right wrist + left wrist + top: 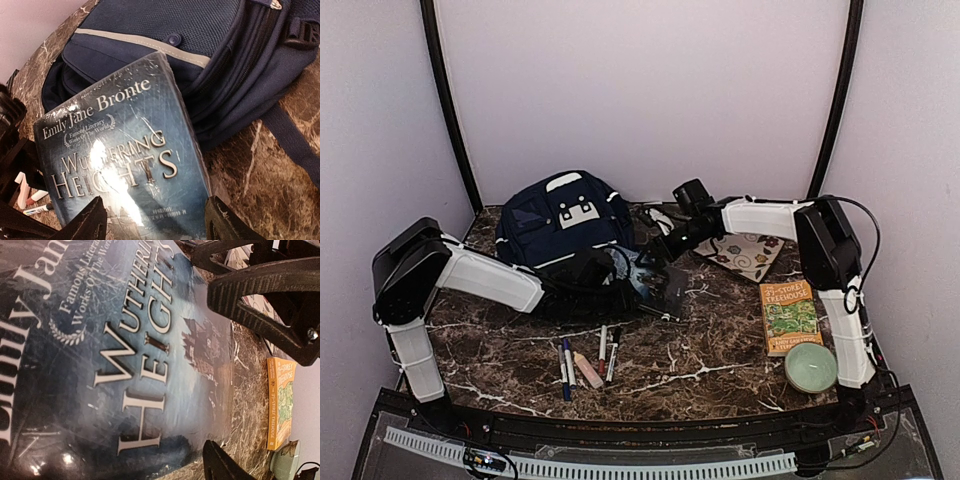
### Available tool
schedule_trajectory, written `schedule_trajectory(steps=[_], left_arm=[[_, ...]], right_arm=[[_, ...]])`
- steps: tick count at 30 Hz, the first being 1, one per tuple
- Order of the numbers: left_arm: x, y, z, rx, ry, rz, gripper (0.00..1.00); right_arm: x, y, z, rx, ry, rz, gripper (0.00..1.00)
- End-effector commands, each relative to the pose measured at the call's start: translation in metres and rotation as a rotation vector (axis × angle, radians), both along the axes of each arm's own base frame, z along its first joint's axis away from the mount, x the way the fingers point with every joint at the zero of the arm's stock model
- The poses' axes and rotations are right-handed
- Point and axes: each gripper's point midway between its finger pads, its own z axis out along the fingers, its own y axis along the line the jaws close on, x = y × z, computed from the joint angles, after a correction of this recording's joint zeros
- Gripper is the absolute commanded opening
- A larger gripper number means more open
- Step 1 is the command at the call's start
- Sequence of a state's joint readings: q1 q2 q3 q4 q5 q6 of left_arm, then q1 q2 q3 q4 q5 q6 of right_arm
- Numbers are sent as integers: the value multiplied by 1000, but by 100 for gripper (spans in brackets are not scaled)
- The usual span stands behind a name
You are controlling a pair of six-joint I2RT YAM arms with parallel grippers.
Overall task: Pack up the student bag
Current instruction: Move the book to the center of the board, then pick up the book at the center of the board.
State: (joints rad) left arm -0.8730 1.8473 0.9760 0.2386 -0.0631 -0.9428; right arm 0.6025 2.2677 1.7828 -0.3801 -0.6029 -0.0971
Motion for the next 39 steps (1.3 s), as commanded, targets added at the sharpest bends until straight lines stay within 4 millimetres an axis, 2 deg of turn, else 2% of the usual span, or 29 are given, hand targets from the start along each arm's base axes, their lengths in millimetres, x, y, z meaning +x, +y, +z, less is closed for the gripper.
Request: schedule_trajectory(steps=[1,6,10,17,21,25,30,36,39], left_arm=[[10,-2,15,-108,-22,44,63],[18,-9,20,-218,-56,53,63],[23,-18,24,-279,-80,48,61],[28,-18,34,-308,-131,59,56],[26,-18,49,-365,-186,40,46],[22,-19,61,-403,-211,18,33],[13,-18,88,-477,-255,-17,17],[-5,-17,128,-502,-357,-111,2],[-14,-16,152,-494,-430,-179,0]], right_arm=[[-6,-8,-26,-37,55,93,69],[-24,-14,-46,-52,117,154,73],[-45,-20,-52,-54,202,209,75],[-87,-27,-26,24,340,265,72],[-105,-34,-18,54,384,271,72],[-107,-37,-14,56,367,259,71],[-110,-44,-2,55,351,252,71],[-111,-68,35,68,282,236,72],[-102,-84,60,67,200,188,72]])
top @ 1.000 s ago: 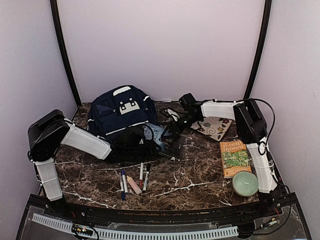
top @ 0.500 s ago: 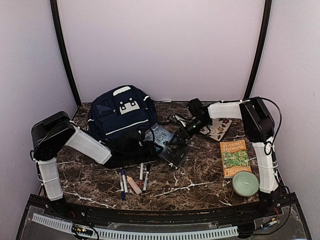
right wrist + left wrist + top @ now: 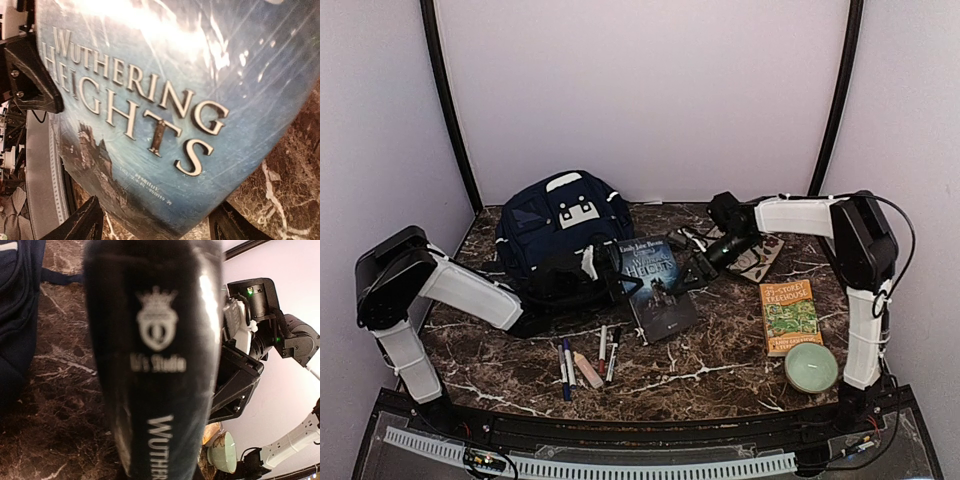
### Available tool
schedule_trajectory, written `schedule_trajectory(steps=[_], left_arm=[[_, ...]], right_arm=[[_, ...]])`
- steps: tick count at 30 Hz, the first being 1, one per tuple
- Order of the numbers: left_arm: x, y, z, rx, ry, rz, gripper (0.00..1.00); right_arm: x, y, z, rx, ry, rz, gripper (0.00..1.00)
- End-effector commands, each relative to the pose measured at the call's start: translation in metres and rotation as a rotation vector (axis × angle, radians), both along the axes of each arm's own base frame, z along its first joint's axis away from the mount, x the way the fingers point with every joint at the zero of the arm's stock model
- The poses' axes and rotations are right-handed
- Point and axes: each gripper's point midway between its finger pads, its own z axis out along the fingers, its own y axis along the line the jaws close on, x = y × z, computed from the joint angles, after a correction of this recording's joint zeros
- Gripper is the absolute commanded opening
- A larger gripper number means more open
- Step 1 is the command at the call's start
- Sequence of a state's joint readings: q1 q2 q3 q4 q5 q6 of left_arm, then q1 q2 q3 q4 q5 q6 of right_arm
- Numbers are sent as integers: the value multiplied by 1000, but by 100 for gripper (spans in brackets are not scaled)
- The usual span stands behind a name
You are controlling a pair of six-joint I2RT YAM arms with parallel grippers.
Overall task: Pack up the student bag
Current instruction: Pick up the book at the center of the board, then pass from the left arm to the right
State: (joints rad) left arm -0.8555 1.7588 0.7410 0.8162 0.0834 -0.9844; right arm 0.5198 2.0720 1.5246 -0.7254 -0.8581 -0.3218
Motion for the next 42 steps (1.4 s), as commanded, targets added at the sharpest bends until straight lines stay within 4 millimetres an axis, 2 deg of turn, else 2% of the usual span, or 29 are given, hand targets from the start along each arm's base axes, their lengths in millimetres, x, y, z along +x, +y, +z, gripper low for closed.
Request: schedule_trajectory(steps=[1,3,5,6,7,11,16,21,25,33,37,42], left_arm=[[-7,1,94,-94,-270,-62,0],[-11,2,109,-70,-315,-86,0],[-13,7,120,-59,-344,-97,0],[-14,10,127,-63,-359,-99,0],[-13,14,136,-70,-378,-99,0],[-12,27,168,-80,-453,-103,0],[-19,31,209,-119,-559,-184,0],[-24,32,232,-167,-604,-225,0],[-24,38,243,-249,-619,-232,0],[-22,42,249,-340,-607,-260,0],[-18,45,248,-344,-602,-244,0],[-13,46,242,-356,-580,-235,0]], right_arm=[[0,-16,67,83,-129,-23,73],[10,-24,89,90,-219,-68,76],[20,-31,109,102,-294,-115,87],[25,-33,119,112,-324,-142,98],[30,-35,129,126,-342,-164,100],[39,-41,159,209,-350,-212,100],[26,-31,180,342,-276,-123,99],[15,-19,187,444,-160,-64,90],[1,-1,178,454,-130,-30,88],[-23,23,163,467,-60,40,84],[-34,25,167,508,-16,78,75],[-44,21,175,551,1,79,70]])
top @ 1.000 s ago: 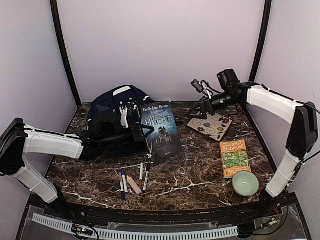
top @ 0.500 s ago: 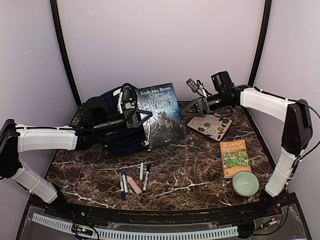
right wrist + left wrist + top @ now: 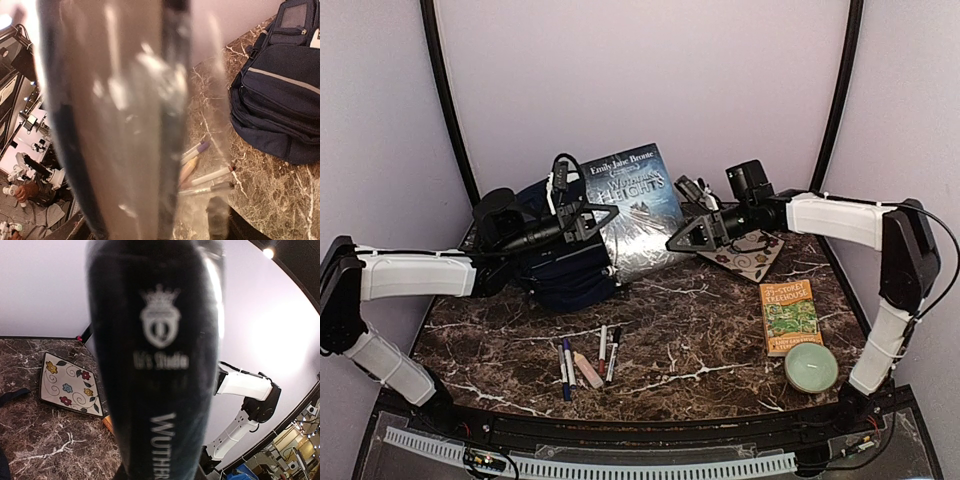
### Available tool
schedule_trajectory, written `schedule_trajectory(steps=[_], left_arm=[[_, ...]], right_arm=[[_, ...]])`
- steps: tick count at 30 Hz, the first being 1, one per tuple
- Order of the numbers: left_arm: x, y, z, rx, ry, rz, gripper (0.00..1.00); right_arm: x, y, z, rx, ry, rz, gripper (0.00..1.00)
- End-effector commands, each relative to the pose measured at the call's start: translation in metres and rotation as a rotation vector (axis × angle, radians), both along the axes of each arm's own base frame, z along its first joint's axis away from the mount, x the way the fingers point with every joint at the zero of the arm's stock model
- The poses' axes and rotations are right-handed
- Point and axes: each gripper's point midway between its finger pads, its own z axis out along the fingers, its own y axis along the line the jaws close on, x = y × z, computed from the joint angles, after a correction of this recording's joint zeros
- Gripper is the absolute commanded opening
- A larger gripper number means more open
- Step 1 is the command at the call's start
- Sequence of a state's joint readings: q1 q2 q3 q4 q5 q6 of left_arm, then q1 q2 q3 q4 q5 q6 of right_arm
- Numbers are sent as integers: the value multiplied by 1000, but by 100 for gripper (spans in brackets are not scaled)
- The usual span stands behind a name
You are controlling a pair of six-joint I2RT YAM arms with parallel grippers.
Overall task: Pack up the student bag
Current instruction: Pass from the left arm to the right
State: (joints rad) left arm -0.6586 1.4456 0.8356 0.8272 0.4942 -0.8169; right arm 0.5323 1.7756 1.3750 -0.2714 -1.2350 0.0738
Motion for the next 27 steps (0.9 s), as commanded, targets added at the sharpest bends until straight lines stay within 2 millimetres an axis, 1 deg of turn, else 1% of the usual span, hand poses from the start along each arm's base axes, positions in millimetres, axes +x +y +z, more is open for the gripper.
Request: schedule_trajectory(steps=[1,3,5,8,11,14,17,24,27], left_arm=[[-8,9,52,-144,-143,-14,0],[-8,8,50,-144,-137,-19,0],[-7,6,48,-145,-130,-23,0],[-6,5,46,-143,-122,-30,0],[-5,3,43,-137,-108,-34,0],[-4,3,40,-132,-96,-28,0],[-2,5,37,-127,-84,-13,0],[2,5,27,-125,-46,0,0],[4,3,21,-127,-29,-4,0]], right_arm=[[-12,-2,18,73,6,25,69],[-15,-3,17,81,32,17,68],[-16,-5,19,96,16,14,67],[-12,-7,23,93,28,-11,66],[-3,-10,31,102,26,-33,66],[0,-11,37,114,21,-41,65],[0,-11,36,112,27,-47,61],[2,-11,33,105,34,-65,47],[2,-10,34,106,40,-62,45]])
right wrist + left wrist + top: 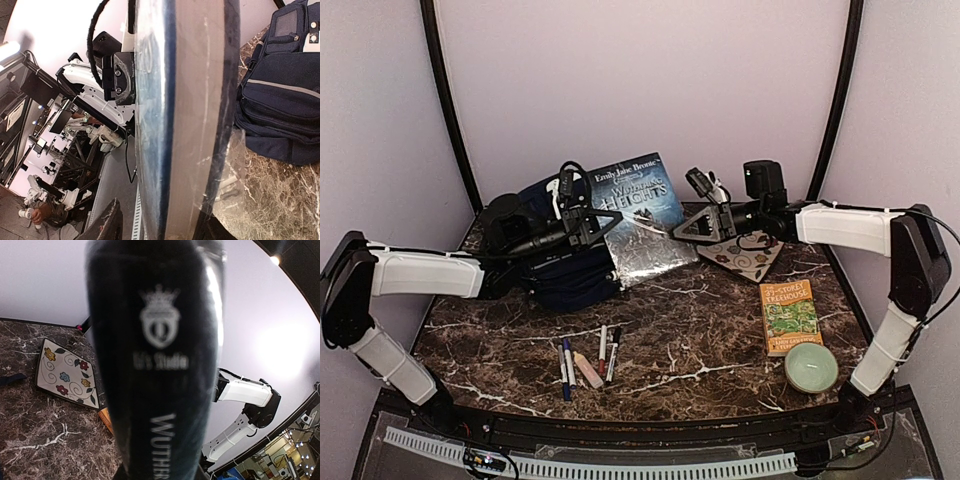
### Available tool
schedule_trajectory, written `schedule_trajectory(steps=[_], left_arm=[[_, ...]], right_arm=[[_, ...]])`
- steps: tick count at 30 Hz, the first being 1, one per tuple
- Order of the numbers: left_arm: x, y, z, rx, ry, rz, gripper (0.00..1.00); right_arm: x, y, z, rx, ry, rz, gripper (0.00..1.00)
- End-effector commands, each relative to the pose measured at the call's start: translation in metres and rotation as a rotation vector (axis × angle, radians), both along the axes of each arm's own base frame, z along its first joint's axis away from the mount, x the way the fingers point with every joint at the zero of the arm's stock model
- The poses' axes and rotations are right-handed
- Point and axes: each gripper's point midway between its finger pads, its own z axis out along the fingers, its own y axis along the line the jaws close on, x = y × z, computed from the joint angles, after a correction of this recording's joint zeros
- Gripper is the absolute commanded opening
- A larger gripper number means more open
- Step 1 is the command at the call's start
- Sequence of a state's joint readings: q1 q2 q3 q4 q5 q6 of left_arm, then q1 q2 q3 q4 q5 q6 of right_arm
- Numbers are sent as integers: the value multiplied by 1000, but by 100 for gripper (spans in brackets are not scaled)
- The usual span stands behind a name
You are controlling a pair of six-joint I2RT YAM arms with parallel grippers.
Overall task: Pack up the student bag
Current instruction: Pass from the left arm to the right
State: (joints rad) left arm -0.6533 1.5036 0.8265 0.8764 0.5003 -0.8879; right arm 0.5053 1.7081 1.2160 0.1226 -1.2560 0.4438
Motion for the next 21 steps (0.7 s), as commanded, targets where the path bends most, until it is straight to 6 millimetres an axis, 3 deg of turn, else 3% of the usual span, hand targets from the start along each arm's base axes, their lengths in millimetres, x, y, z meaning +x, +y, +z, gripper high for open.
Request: schedule_trajectory(steps=[1,13,17,21], left_arm=[[-4,6,39,-116,-105,2,0],[2,-4,22,-117,-44,-33,0],[2,-9,18,-114,-20,-55,0],[3,-11,13,-101,-10,-58,0]], right_arm=[[-2,-1,19,39,-58,2,45],[8,6,11,33,-8,-7,44],[12,9,7,29,13,-9,39],[14,11,5,25,32,-7,26]])
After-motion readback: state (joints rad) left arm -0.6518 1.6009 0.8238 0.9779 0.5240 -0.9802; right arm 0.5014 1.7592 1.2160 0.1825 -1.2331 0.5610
